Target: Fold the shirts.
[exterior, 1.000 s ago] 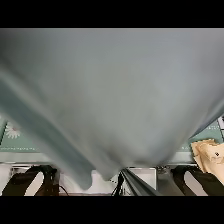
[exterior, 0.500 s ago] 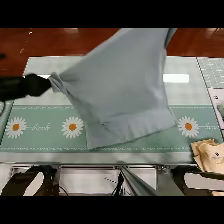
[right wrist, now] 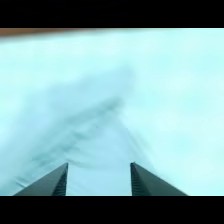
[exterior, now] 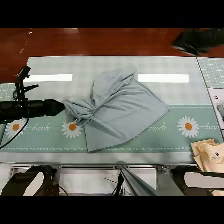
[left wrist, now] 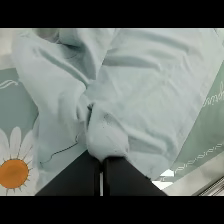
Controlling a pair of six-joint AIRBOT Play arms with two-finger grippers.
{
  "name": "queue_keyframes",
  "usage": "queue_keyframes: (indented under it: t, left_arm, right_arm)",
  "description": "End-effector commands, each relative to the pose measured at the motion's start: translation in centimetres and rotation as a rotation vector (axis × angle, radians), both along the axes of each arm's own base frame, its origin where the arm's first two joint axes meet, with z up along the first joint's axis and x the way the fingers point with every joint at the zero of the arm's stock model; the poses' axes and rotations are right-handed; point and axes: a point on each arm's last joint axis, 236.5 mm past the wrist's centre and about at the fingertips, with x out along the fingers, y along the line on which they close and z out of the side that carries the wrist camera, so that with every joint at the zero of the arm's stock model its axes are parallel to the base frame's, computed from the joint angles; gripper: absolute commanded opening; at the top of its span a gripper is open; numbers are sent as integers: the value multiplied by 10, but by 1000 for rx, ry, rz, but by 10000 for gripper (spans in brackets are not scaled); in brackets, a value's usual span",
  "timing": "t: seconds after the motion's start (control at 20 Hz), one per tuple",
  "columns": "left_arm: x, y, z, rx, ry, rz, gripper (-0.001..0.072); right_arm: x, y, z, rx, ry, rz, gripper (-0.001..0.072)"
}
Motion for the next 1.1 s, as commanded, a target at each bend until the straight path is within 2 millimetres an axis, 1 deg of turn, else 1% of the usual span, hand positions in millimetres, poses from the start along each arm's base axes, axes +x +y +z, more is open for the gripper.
queue_keyframes:
  t: [0.0, 0.05, 0.15, 0.25, 0.3, 0.35, 0.4, 0.45, 0.5, 0.55, 0.65, 0.75, 0.85, 0.9, 1.05]
  left_arm:
    - [-1, 0, -5, 6, 0, -8, 23]
    - [-1, 0, -5, 9, -4, -13, 23]
    - [-1, 0, -5, 17, -15, -25, 24]
    - [-1, 0, -5, 17, -14, -25, 24]
    - [-1, 0, -5, 16, -14, -25, 24]
    - [-1, 0, -5, 15, -14, -25, 24]
    - [-1, 0, -5, 15, -14, -25, 24]
    - [-1, 0, -5, 15, -15, -25, 23]
    - [-1, 0, -5, 15, -15, -25, 24]
    - [-1, 0, -5, 15, -15, -25, 23]
    - [-1, 0, -5, 15, -15, -25, 24]
    - [-1, 0, -5, 15, -15, -25, 24]
    - [-1, 0, -5, 16, -15, -25, 24]
    - [-1, 0, -5, 16, -15, -25, 24]
    - [-1, 0, -5, 15, -15, -25, 24]
  right_arm:
    - [-97, -125, -24, -424, 313, -190, 426]
    - [-110, -116, -30, -327, 311, -200, 426]
    - [-138, -80, -57, -130, 327, -187, 432]
    - [-176, -40, -96, 16, 383, -163, 484]
    - [-196, -11, -116, 115, 415, -148, 497]
    - [-211, 18, -128, 221, 432, -139, 535]
    - [-222, 46, -137, 332, 431, -140, 541]
    - [-228, 66, -144, 409, 415, -154, 541]
    - [-232, 79, -155, 457, 399, -178, 541]
    - [-236, 87, -166, 472, 395, -206, 540]
    - [-244, 95, -192, 469, 412, -263, 540]
    - [-248, 106, -209, 467, 422, -305, 540]
    - [-248, 114, -218, 450, 409, -323, 540]
    - [-245, 116, -220, 442, 394, -340, 540]
    - [-223, 120, -214, 457, 299, -397, 540]
